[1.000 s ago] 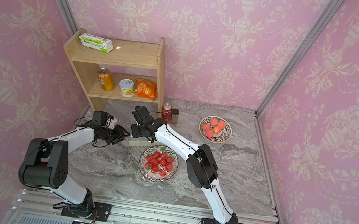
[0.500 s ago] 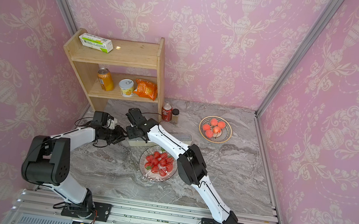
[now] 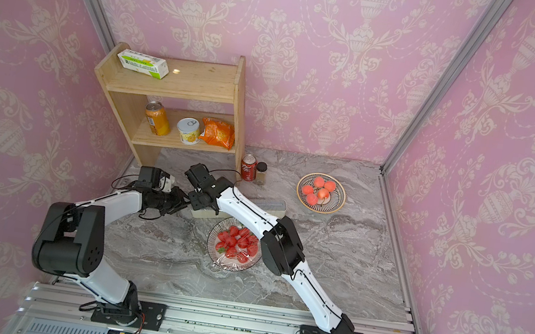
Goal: Wrap the plate with plastic wrap
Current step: Tear off the plastic wrap from the plastic wrap cutting box.
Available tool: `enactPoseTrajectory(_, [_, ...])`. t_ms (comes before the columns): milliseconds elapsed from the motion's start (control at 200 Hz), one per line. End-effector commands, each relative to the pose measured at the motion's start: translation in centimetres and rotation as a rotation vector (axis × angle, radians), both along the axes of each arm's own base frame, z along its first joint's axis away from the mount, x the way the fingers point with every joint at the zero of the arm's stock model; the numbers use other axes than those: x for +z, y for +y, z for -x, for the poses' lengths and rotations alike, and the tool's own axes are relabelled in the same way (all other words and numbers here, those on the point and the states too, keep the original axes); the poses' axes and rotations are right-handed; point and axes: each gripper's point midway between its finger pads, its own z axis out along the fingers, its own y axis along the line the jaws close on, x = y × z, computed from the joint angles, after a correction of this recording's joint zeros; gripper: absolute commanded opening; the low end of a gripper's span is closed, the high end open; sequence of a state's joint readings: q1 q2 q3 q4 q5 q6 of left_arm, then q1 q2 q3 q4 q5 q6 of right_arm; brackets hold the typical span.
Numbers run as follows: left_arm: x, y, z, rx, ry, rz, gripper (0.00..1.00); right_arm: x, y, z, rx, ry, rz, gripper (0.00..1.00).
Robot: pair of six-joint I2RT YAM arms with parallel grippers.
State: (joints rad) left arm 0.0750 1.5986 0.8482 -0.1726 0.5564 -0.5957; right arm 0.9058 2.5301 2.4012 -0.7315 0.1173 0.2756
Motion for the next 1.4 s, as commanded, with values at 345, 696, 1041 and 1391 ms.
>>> enactPoseTrajectory(345, [-3.5, 1.1, 2.2, 0.010, 0.109, -0.070, 0.34, -0.5, -4.1, -0.5, -0.031, -0.044, 0.156, 0.50])
enactPoseTrajectory(696, [-4.2, 1.3, 2.3, 0.018, 0.129, -0.080, 0.34, -0.8, -9.9, -1.0, -0.109, -0.049, 0.212, 0.50])
enactPoseTrajectory(1041, [-4.2, 1.5, 2.5, 0.020, 0.138, -0.096, 0.33, -1.5, -18.3, -1.8, -0.214, -0.054, 0.323, 0.51])
enactPoseTrajectory(1391, [-4.2, 1.6, 2.7, 0.020, 0.145, -0.102, 0.33, -2.3, -26.9, -1.6, -0.316, -0.049, 0.477, 0.53])
